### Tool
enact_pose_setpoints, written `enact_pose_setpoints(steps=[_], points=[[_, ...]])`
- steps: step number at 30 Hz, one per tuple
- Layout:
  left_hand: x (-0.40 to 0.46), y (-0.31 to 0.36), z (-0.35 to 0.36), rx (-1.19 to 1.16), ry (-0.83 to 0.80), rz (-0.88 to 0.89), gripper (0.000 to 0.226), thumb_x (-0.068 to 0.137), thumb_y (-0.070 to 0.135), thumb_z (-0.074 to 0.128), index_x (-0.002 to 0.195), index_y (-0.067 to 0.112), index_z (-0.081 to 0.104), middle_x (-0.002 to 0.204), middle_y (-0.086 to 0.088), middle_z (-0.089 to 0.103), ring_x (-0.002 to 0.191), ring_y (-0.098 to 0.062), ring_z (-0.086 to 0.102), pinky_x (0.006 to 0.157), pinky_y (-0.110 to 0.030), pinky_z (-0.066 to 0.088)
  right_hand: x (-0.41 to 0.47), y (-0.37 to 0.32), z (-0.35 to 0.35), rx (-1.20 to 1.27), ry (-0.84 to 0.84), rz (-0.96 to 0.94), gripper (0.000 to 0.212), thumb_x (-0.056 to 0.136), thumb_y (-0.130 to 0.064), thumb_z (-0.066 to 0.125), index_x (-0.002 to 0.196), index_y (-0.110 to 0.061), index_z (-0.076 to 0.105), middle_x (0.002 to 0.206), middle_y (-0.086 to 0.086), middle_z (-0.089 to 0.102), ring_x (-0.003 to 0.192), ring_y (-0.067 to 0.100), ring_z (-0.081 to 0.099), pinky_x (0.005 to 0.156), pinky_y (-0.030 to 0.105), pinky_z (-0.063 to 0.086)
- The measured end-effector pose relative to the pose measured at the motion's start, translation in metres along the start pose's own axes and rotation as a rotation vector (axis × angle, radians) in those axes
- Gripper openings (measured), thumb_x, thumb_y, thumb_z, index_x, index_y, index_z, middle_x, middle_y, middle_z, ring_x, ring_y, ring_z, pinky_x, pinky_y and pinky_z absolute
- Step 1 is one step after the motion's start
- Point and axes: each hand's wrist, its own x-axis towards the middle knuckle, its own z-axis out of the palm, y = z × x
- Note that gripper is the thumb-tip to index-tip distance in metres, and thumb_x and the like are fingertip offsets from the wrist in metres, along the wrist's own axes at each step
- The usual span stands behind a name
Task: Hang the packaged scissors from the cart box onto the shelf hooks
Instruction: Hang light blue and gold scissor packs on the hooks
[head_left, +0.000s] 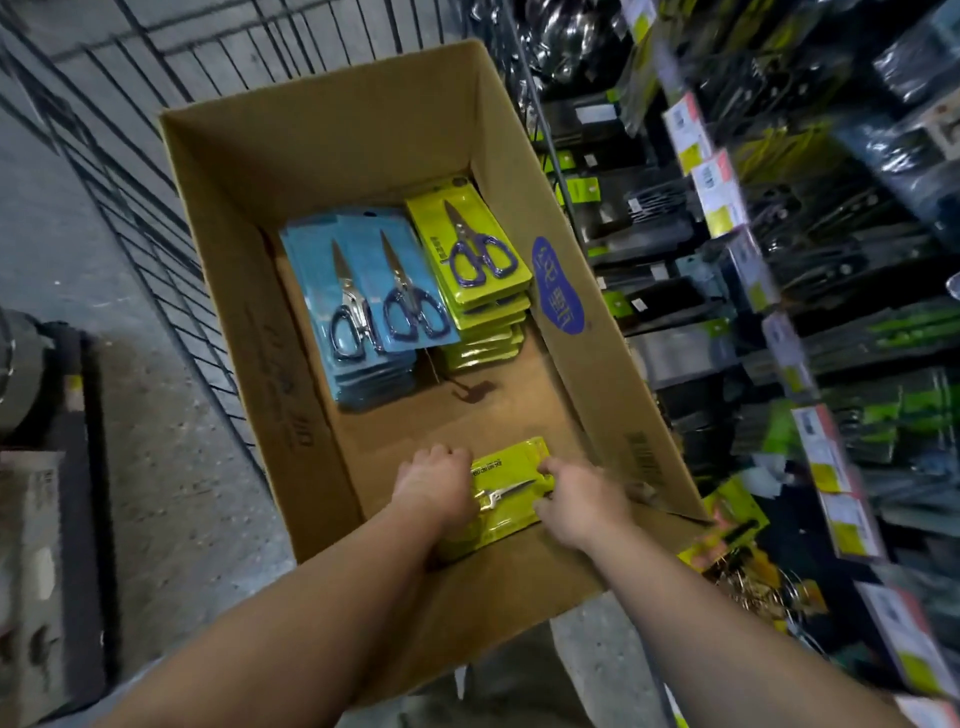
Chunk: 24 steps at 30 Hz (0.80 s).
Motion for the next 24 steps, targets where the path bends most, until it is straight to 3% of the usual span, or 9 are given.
enact_pose_setpoints(steps=[10,17,24], points=[[0.039,0.007,0.033,-0.023,-0.071,0.005,0.084,0.075,0.051,0.076,0.143,0.026,0.034,0.139,-0.009,0.040,0.128,-0.032,0.041,0.102,-0.043,0.039,0.012,0.004,0.002,0.036,-0.056,0.071,0.046,0.091,-0.037,0.061,0.136,-0.034,0.050,0.135,0.003,0.056,0.123,0.027,0.053,0.097,0.035,0.043],[0.053,-0.004,0.042,-0.104,0.007,-0.001,0.076,0.078,0.045,0.074,0.141,0.025,0.036,0.135,-0.011,0.043,0.126,-0.032,0.041,0.104,-0.043,0.038,0.013,0.006,0.002,0.039,-0.099,0.077,0.044,0.090,-0.039,0.063,0.133,-0.032,0.053,0.135,0.003,0.056,0.123,0.027,0.053,0.097,0.033,0.044],[0.047,-0.013,0.023,-0.353,0.038,-0.161,0.065,0.085,0.040,0.069,0.139,0.021,0.037,0.134,-0.012,0.051,0.123,-0.032,0.050,0.102,-0.037,0.041,0.014,0.007,-0.003,0.135,-0.127,0.116,0.047,0.092,-0.036,0.061,0.137,-0.031,0.050,0.138,0.001,0.055,0.125,0.025,0.052,0.096,0.031,0.044]])
